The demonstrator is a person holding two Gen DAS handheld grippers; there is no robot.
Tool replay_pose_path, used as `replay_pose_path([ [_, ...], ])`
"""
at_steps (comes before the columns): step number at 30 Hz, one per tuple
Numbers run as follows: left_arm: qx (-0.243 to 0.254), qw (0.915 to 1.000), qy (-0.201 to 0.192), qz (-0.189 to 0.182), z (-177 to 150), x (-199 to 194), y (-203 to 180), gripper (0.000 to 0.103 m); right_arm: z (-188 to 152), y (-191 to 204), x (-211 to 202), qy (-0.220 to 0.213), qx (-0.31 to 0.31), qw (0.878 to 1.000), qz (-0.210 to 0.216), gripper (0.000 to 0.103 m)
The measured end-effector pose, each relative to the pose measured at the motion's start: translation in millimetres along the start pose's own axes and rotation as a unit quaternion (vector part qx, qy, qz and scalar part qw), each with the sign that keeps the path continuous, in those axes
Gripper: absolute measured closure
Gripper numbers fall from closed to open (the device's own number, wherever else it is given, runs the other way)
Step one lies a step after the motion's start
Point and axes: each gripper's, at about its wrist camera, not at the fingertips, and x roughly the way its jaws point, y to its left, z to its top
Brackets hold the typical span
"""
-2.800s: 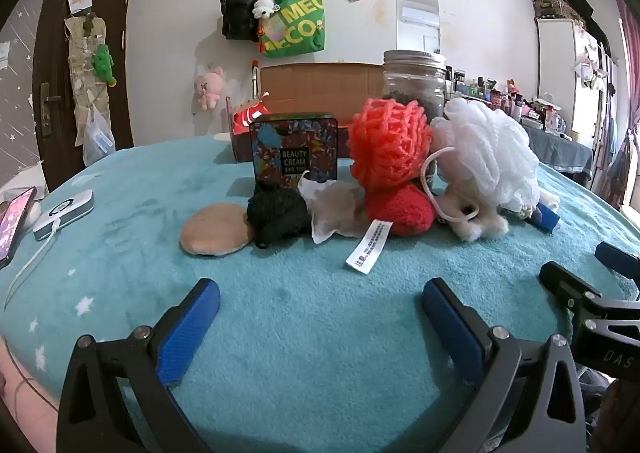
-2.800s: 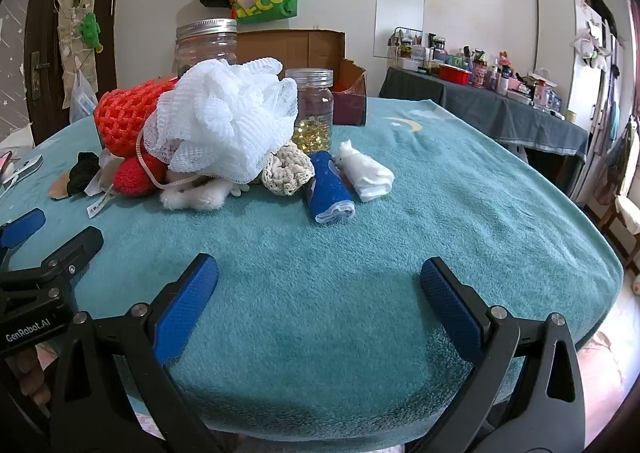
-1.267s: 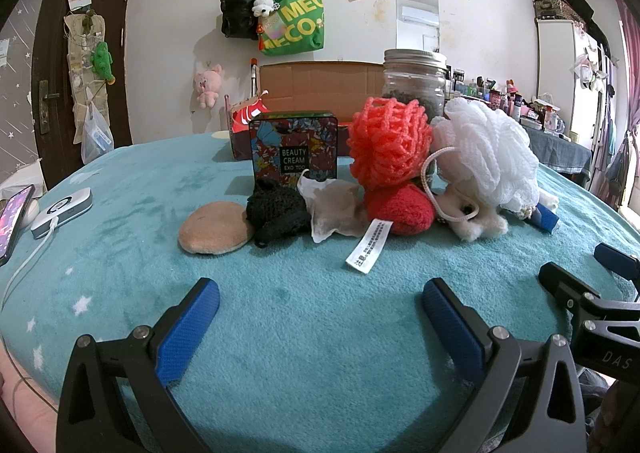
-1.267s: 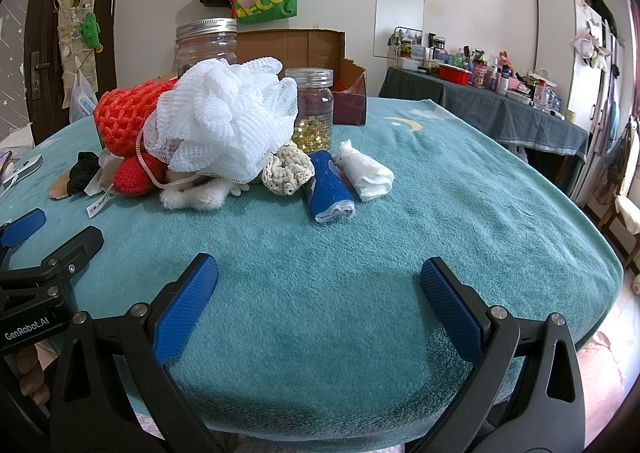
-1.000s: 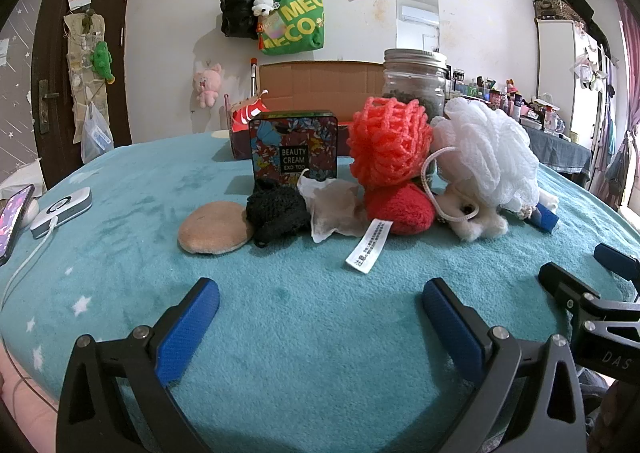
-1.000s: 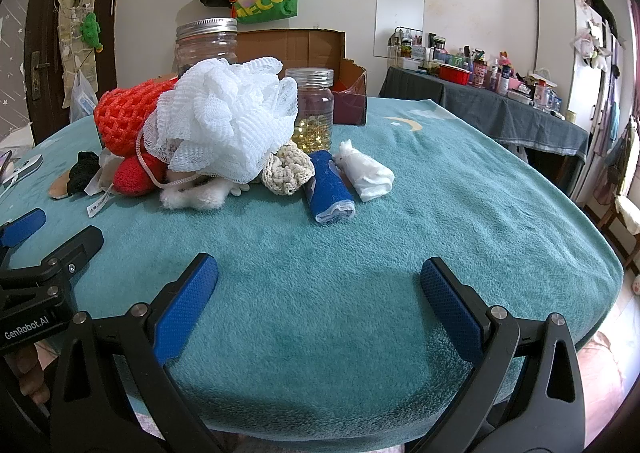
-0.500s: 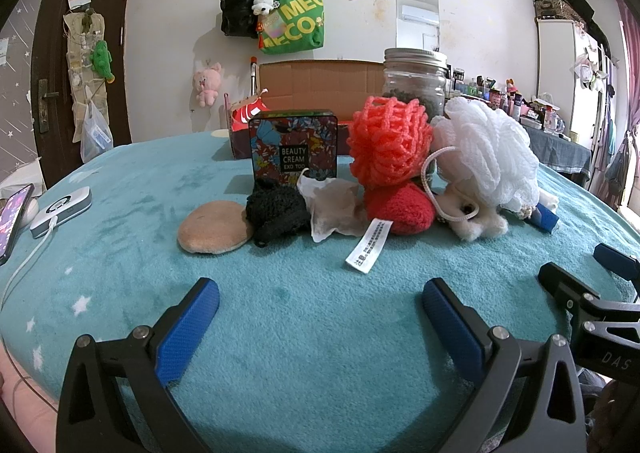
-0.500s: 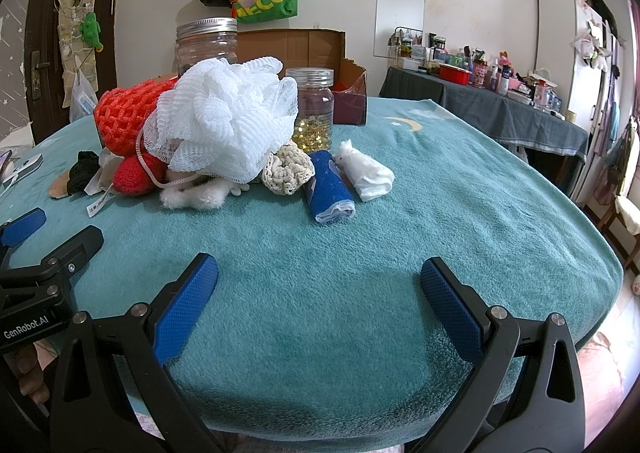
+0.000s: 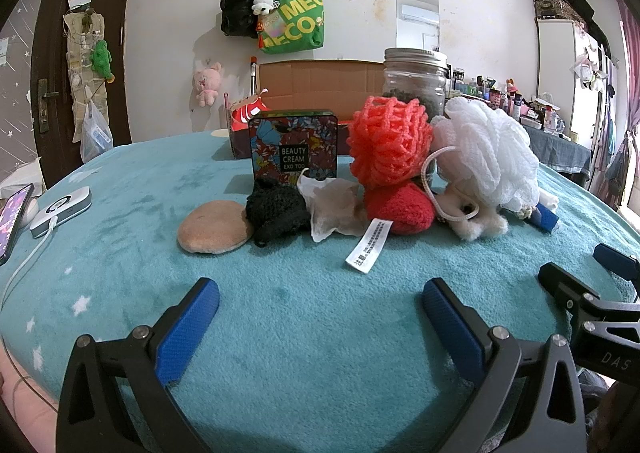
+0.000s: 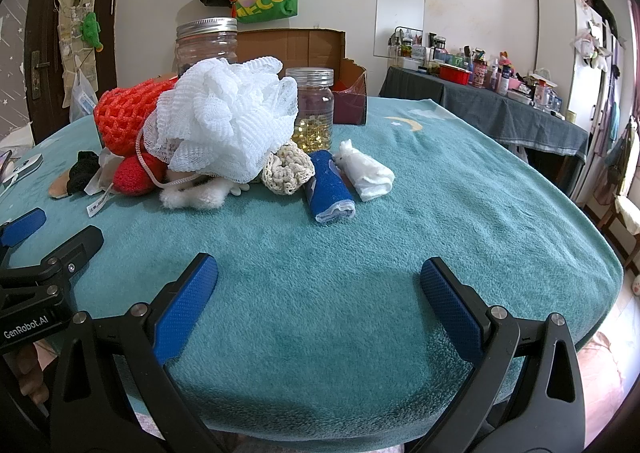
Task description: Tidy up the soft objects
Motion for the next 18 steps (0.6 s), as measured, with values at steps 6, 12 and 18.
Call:
replay_pose_path([
  [6, 0.0, 1.0, 0.0, -0.001, 0.0, -0.1, -0.1, 0.0, -0.5, 0.5, 0.0, 0.0, 0.0, 1.0, 0.0, 0.0],
  [12, -0.003, 0.9998, 0.004, -0.022, 6.6, 0.6, 7.9, 0.0, -5.0, 4.7, -0.6, 0.005, 0.0, 1.0, 0.006, 0.0],
  [18, -0.002, 0.9989, -0.013, -0.046, 28.0, -10.8, 11.2, 0.0, 13.7, 4.4, -6.1, -0.011, -0.004, 1.0, 0.026, 0.0],
])
